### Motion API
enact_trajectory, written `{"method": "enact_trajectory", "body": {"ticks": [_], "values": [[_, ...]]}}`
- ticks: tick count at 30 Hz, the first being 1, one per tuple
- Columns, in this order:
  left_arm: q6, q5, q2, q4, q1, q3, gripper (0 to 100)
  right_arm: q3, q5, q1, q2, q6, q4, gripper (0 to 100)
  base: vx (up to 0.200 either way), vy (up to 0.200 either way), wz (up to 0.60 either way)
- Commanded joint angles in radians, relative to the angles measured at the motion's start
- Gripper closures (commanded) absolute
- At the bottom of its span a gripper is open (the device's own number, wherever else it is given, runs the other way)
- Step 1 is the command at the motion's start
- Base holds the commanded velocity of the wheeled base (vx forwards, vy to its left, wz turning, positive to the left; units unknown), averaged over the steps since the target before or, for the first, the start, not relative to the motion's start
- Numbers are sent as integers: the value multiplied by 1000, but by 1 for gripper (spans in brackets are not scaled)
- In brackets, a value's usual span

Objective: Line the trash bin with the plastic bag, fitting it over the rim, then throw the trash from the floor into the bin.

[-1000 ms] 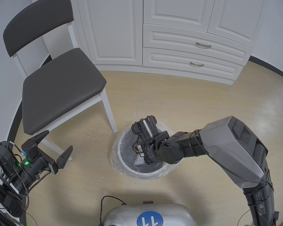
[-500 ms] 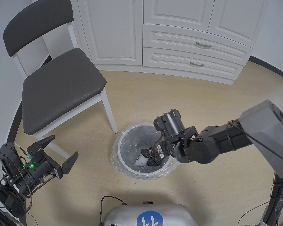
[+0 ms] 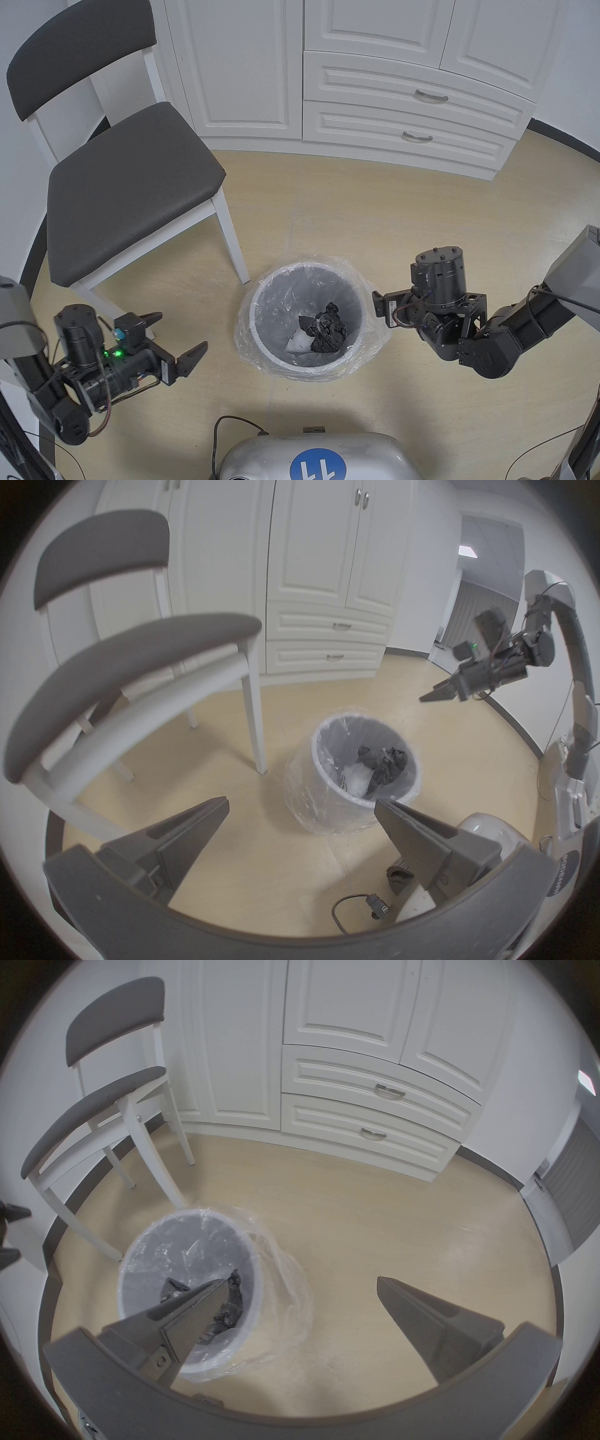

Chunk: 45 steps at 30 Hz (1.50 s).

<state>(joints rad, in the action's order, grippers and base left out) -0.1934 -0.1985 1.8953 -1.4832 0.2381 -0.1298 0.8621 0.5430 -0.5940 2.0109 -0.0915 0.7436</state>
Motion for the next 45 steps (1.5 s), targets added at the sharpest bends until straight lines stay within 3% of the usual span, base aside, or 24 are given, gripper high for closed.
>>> {"method": "enact_trajectory", "body": {"ticks": [1, 3, 4, 9, 16, 28, 33, 39, 45], "values": [[23, 4, 436, 3, 21, -261, 0, -118, -32, 103, 5, 6, 158, 0, 0, 0, 0], [23, 4, 479, 14, 20, -321, 0, -117, -43, 120, 5, 7, 160, 0, 0, 0, 0], [23, 4, 528, 78, 15, -426, 0, -115, -55, 142, -1, 7, 160, 0, 0, 0, 0], [25, 4, 568, 311, 10, -656, 0, -106, -61, 163, -11, 9, 160, 0, 0, 0, 0], [23, 4, 620, 560, -25, -918, 0, -101, -66, 189, -17, 12, 160, 0, 0, 0, 0], [29, 2, 789, 738, -42, -1260, 0, -89, -89, 206, -9, 12, 160, 0, 0, 0, 0], [31, 4, 846, 759, -37, -1337, 0, -89, -90, 206, -7, 13, 160, 0, 0, 0, 0], [29, 4, 846, 753, -40, -1331, 0, -89, -101, 206, 5, 12, 160, 0, 0, 0, 0], [25, 4, 719, 741, -62, -1189, 0, -83, -103, 207, 16, 12, 160, 0, 0, 0, 0]]}}
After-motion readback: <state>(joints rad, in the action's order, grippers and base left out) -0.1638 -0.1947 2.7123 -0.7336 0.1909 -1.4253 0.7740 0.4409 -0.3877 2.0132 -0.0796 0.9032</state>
